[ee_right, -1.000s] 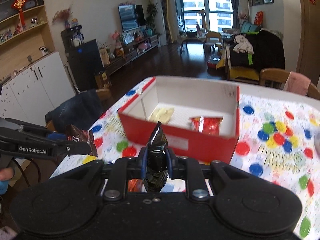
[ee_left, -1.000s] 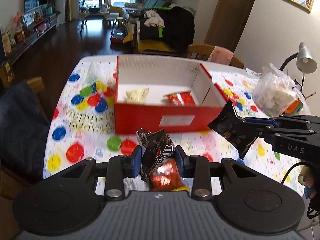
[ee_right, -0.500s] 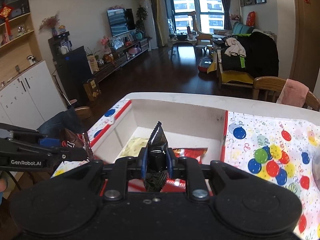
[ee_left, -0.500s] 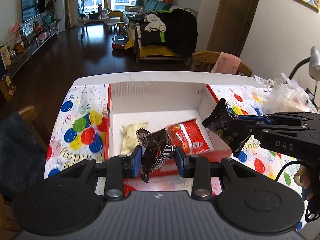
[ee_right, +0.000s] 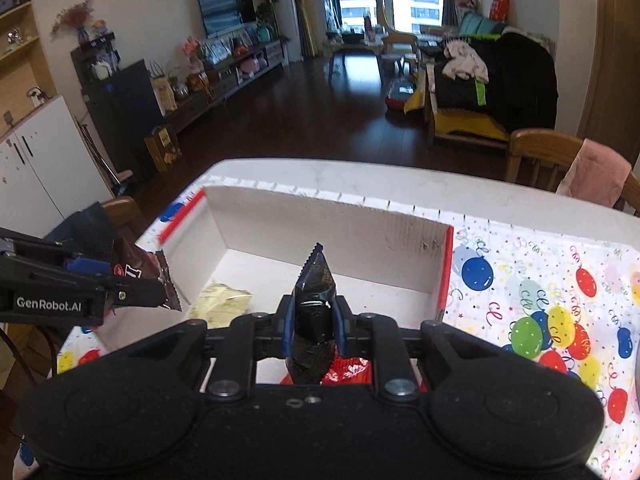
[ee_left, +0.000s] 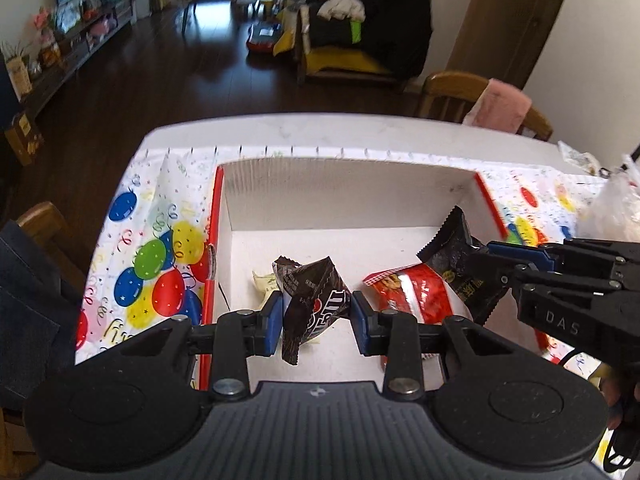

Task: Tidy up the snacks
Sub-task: 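Carry both snacks into the red box and open both tools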

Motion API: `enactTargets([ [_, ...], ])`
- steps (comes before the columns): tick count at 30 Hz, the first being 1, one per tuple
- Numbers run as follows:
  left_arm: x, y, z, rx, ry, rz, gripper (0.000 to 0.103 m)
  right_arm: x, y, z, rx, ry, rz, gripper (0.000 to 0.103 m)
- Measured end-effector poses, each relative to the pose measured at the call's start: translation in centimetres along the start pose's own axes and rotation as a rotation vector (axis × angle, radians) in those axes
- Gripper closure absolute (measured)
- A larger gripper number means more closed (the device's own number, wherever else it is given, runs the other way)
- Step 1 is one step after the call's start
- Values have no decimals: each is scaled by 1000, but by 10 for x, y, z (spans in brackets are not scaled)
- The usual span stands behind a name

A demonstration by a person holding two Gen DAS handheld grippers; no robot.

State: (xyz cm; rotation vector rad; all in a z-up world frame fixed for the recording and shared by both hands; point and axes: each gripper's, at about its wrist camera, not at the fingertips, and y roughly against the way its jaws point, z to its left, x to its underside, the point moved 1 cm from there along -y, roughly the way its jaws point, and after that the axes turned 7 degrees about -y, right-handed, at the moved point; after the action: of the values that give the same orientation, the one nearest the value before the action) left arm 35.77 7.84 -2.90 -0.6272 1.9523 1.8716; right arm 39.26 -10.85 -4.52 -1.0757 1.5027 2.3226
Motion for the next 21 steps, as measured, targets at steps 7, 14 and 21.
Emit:
enactTargets([
  [7,-20,-38,7,-8,44,98,69,-13,-38,-5,14,-33,87,84],
  [14,-30,-67,12,-26,48,173,69,-17,-64,-7,35,-51,146,84],
  [21,-30,-81,14,-26,42,211,68,-16,-73,-9,36,-61,181,84],
])
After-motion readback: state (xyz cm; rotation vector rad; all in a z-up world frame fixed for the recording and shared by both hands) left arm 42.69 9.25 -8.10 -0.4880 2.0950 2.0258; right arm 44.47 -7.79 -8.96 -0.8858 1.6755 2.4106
